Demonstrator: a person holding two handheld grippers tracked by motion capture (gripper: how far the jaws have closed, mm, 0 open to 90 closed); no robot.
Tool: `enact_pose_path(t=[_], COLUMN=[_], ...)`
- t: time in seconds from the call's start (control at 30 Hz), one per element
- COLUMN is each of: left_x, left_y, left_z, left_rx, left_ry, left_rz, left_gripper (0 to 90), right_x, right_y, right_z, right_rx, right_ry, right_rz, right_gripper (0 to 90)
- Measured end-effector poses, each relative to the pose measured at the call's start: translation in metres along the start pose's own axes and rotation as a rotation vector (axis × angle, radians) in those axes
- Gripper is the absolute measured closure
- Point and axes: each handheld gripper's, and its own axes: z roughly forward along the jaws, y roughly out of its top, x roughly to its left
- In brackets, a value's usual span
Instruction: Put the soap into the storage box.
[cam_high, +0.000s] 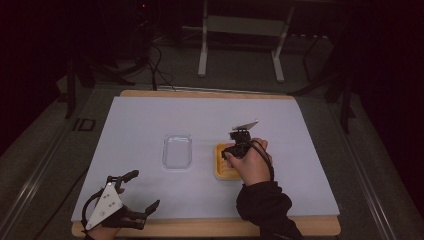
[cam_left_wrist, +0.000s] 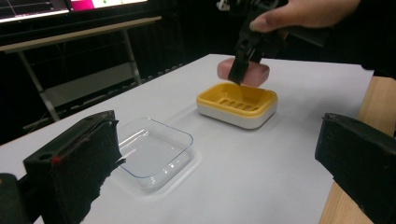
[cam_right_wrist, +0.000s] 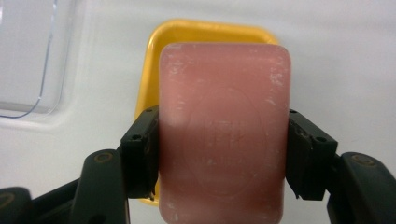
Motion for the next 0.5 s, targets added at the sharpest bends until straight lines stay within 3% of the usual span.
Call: enact_pose_path(t=[0.13,0.5], left_x=[-0.001,0.000], left_y=[0.000,0.000], left_z=[0.000,0.000], left_rx=[0.002,0.003], left_ry=[-0.001,-0.001], left_rz=[0.004,0.005], left_gripper=[0.6,0.6], right_x=[0.004,0.007], right_y=[-0.005,-0.007], right_z=[0.016,0.042], right_rx=[0.018,0.043], right_ry=[0.025,0.014], right_rz=[0.012,0.029], right_gripper=[38.0,37.9])
